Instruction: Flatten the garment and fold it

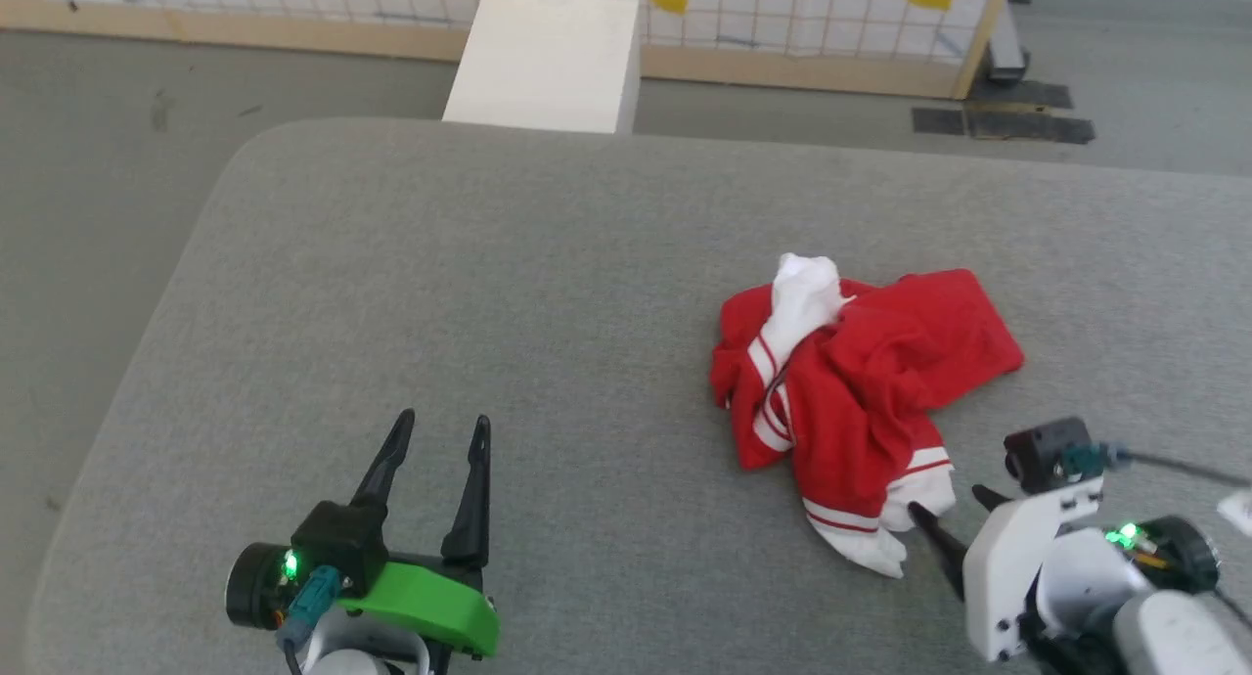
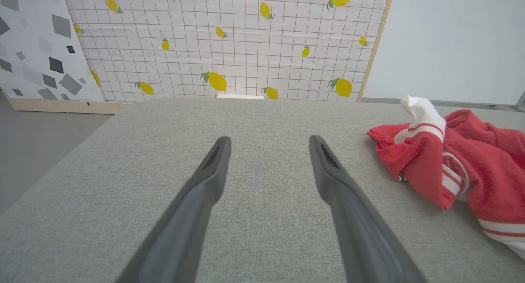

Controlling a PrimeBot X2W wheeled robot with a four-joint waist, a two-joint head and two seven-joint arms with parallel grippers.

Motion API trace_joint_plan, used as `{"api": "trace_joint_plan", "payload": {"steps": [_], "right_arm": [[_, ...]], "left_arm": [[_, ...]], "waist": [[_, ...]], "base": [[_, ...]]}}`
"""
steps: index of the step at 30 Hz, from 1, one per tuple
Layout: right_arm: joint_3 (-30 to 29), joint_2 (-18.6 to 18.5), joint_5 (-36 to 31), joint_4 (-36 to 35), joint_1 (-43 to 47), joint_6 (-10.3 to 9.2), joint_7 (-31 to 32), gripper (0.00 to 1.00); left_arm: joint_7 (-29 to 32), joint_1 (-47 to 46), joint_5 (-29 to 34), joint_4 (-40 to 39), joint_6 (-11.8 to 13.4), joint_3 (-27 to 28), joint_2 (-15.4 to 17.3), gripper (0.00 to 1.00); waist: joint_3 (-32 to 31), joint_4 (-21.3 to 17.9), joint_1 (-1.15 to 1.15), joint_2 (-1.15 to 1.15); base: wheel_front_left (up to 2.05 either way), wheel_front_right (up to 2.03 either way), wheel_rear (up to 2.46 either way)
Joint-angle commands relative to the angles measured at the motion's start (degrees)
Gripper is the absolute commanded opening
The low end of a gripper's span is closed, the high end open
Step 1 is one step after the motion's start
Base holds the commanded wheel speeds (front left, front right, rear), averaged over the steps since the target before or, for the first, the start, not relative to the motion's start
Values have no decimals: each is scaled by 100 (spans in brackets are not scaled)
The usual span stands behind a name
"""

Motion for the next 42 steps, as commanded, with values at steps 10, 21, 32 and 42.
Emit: {"api": "trace_joint_plan", "payload": {"steps": [10, 21, 32, 42], "right_arm": [[-1, 29, -67, 321, -468, -9, 1138, 100], [-180, -253, -285, 602, -354, -9, 866, 0], [-1437, -362, -514, -74, 506, -9, 1155, 0], [-1742, 260, -864, -248, 363, -9, -63, 100]], "left_arm": [[-22, -260, 94, 98, -118, -37, -141, 100], [-22, -107, 148, 200, -154, 41, -177, 100], [-22, -74, 138, 210, -179, 3, -187, 100], [-22, -130, 103, 210, -168, -43, -191, 100]], "waist": [[403, 513, 0, 0], [21, 161, 0, 0], [-221, -224, 0, 0], [-208, -369, 0, 0]], "base": [[0, 0, 0], [0, 0, 0], [0, 0, 0], [0, 0, 0]]}}
